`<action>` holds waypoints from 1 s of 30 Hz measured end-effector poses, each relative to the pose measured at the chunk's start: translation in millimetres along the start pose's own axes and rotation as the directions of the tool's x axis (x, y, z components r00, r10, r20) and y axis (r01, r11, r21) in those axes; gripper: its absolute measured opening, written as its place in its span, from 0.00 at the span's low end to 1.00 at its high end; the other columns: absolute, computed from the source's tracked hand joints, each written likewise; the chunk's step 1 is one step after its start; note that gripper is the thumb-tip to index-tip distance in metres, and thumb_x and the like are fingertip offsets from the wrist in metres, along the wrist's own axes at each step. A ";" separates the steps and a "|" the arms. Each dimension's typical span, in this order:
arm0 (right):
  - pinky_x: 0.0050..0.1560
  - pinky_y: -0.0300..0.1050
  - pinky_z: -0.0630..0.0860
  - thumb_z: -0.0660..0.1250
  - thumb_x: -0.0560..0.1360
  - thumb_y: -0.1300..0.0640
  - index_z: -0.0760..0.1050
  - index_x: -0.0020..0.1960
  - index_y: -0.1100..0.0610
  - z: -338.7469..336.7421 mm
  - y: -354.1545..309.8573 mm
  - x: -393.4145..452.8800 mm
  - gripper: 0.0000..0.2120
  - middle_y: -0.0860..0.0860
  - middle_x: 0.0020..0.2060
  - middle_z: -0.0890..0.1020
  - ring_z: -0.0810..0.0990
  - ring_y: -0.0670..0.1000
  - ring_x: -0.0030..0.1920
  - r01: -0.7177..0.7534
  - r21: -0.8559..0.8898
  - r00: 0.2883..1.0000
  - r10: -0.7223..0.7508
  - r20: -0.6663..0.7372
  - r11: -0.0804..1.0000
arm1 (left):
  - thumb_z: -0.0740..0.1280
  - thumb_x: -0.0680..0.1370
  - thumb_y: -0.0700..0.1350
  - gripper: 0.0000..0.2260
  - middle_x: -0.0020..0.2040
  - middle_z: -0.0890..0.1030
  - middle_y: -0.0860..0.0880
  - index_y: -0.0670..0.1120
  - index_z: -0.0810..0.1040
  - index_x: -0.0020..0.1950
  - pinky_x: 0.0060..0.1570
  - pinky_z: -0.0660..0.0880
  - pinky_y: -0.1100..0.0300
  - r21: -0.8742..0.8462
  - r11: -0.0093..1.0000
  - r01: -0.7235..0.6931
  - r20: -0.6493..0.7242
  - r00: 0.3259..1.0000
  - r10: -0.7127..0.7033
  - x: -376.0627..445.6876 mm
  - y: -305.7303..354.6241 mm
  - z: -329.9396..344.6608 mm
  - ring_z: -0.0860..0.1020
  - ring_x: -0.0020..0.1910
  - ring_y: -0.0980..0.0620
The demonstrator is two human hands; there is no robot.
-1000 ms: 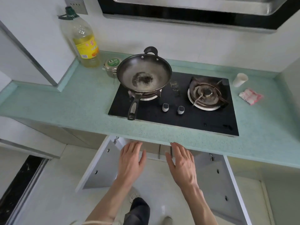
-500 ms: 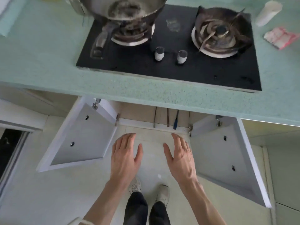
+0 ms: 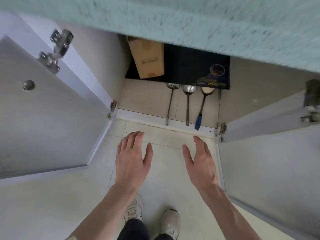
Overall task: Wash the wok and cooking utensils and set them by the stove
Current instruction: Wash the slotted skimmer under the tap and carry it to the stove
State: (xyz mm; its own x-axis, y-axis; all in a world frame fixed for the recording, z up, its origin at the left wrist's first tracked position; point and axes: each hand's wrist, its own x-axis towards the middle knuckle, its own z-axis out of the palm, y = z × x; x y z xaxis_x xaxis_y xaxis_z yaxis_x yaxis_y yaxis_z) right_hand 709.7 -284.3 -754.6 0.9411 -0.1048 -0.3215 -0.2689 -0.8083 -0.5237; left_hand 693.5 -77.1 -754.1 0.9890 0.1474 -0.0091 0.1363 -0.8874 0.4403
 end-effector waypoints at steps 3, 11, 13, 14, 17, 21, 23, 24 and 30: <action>0.68 0.53 0.74 0.59 0.83 0.42 0.64 0.78 0.56 44.9 21.8 41.3 0.28 0.54 0.70 0.75 0.74 0.55 0.70 0.014 0.036 1.000 -0.015 0.013 0.999 | 0.61 0.82 0.51 0.17 0.63 0.78 0.49 0.45 0.74 0.68 0.67 0.70 0.51 -0.001 1.000 0.011 -0.019 1.000 -0.011 18.8 -21.4 56.6 0.73 0.66 0.47; 0.68 0.43 0.69 0.58 0.86 0.50 0.70 0.75 0.58 170.6 64.9 179.3 0.21 0.54 0.71 0.74 0.77 0.53 0.66 -0.125 0.229 0.991 0.112 0.068 0.965 | 0.58 0.83 0.53 0.18 0.63 0.78 0.50 0.46 0.73 0.69 0.68 0.70 0.51 0.006 0.999 -0.042 -0.054 0.998 0.042 89.7 -75.4 181.0 0.75 0.64 0.48; 0.70 0.44 0.68 0.57 0.86 0.51 0.69 0.75 0.59 200.4 72.8 221.1 0.21 0.55 0.72 0.74 0.75 0.55 0.69 -0.197 0.246 0.979 0.177 0.100 0.949 | 0.57 0.83 0.53 0.18 0.62 0.79 0.50 0.46 0.74 0.68 0.67 0.70 0.51 0.007 0.998 -0.064 -0.083 0.994 0.065 107.4 -91.1 204.7 0.75 0.63 0.48; 0.70 0.46 0.68 0.58 0.86 0.50 0.68 0.76 0.59 215.4 76.6 241.1 0.21 0.56 0.72 0.74 0.74 0.56 0.70 -0.222 0.245 0.973 0.198 0.117 0.944 | 0.57 0.82 0.53 0.19 0.62 0.79 0.50 0.46 0.74 0.68 0.67 0.70 0.52 0.008 0.997 -0.072 -0.099 0.992 0.072 115.6 -98.8 215.7 0.75 0.63 0.47; 0.60 0.47 0.74 0.59 0.85 0.51 0.72 0.68 0.59 248.6 82.9 290.2 0.16 0.57 0.64 0.78 0.77 0.60 0.64 -0.249 0.272 0.968 0.232 0.094 0.929 | 0.57 0.82 0.53 0.19 0.61 0.79 0.50 0.46 0.75 0.68 0.67 0.69 0.53 0.025 0.996 -0.082 -0.122 0.989 0.085 135.8 -118.3 245.5 0.74 0.62 0.48; 0.53 0.49 0.77 0.63 0.82 0.50 0.73 0.61 0.60 274.5 77.9 326.0 0.14 0.49 0.41 0.78 0.78 0.56 0.49 -0.272 0.410 0.957 0.288 0.025 0.870 | 0.57 0.82 0.54 0.19 0.60 0.80 0.51 0.46 0.75 0.67 0.67 0.69 0.53 0.038 0.996 -0.079 -0.104 0.991 0.082 148.5 -137.0 277.3 0.75 0.61 0.48; 0.57 0.57 0.81 0.62 0.82 0.49 0.75 0.61 0.59 282.4 77.6 333.5 0.15 0.49 0.43 0.80 0.80 0.58 0.50 -0.271 0.449 0.956 0.294 0.019 0.852 | 0.56 0.82 0.54 0.19 0.60 0.80 0.50 0.46 0.75 0.67 0.67 0.69 0.53 0.021 0.998 -0.061 -0.090 0.994 0.062 148.4 -140.2 286.0 0.76 0.61 0.48; 0.56 0.59 0.81 0.60 0.82 0.49 0.75 0.60 0.59 285.5 77.2 334.7 0.15 0.51 0.46 0.82 0.81 0.59 0.51 -0.265 0.452 0.957 0.291 0.013 0.852 | 0.56 0.82 0.55 0.20 0.60 0.80 0.50 0.46 0.75 0.67 0.67 0.69 0.53 0.015 0.998 -0.060 -0.084 0.995 0.061 147.8 -140.2 288.0 0.76 0.62 0.48; 0.47 0.47 0.70 0.51 0.86 0.54 0.73 0.60 0.60 270.5 73.1 299.8 0.15 0.50 0.44 0.76 0.77 0.57 0.48 -0.264 0.521 0.933 0.352 -0.074 0.811 | 0.53 0.82 0.53 0.21 0.60 0.80 0.51 0.46 0.75 0.67 0.68 0.68 0.55 -0.001 0.994 -0.108 0.014 0.994 0.108 128.9 -137.3 275.6 0.76 0.62 0.49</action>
State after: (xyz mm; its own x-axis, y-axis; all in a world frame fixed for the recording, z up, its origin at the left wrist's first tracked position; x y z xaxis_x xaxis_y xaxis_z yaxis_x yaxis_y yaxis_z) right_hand 916.7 -218.1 -1102.7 0.7989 -0.4252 -0.4254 -0.5737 -0.3263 -0.7512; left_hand 817.9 -56.7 -1063.2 0.9987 0.0442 0.0258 0.0284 -0.8977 0.4397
